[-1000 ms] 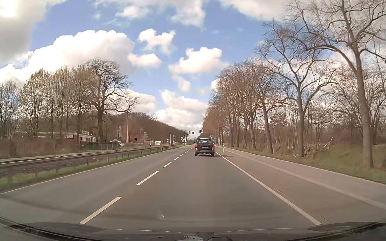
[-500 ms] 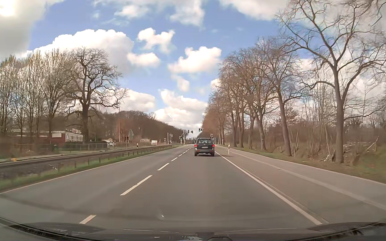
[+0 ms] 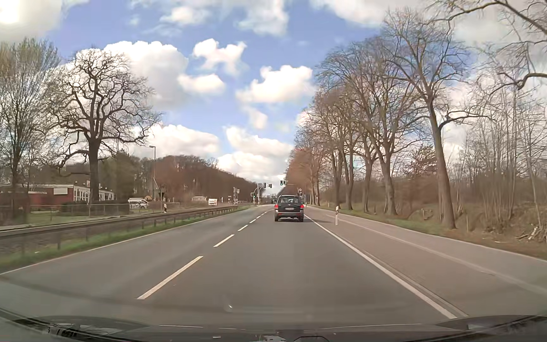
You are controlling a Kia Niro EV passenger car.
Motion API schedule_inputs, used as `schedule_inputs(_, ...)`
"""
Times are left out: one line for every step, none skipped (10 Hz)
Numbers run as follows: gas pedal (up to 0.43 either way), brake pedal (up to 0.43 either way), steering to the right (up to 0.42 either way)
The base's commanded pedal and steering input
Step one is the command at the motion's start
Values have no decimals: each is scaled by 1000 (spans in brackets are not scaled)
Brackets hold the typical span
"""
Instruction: Follow the waypoints while adhering to traffic rules and regulations
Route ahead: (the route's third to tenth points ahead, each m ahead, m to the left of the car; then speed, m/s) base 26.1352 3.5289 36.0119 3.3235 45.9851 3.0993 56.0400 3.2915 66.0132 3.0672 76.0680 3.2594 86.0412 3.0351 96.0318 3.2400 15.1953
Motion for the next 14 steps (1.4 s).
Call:
schedule_inputs(130, 0, 2)
schedule_inputs(130, 0, 3)
schedule_inputs(130, 0, 3)
schedule_inputs(130, 0, 3)
schedule_inputs(130, 0, 3)
schedule_inputs(130, 0, 3)
schedule_inputs(130, 0, 3)
schedule_inputs(130, 0, 3)
schedule_inputs(157, 0, 3)
schedule_inputs(169, 0, 3)
schedule_inputs(177, 0, 3)
schedule_inputs(189, 0, 3)
schedule_inputs(189, 0, 3)
schedule_inputs(189, 0, 3)
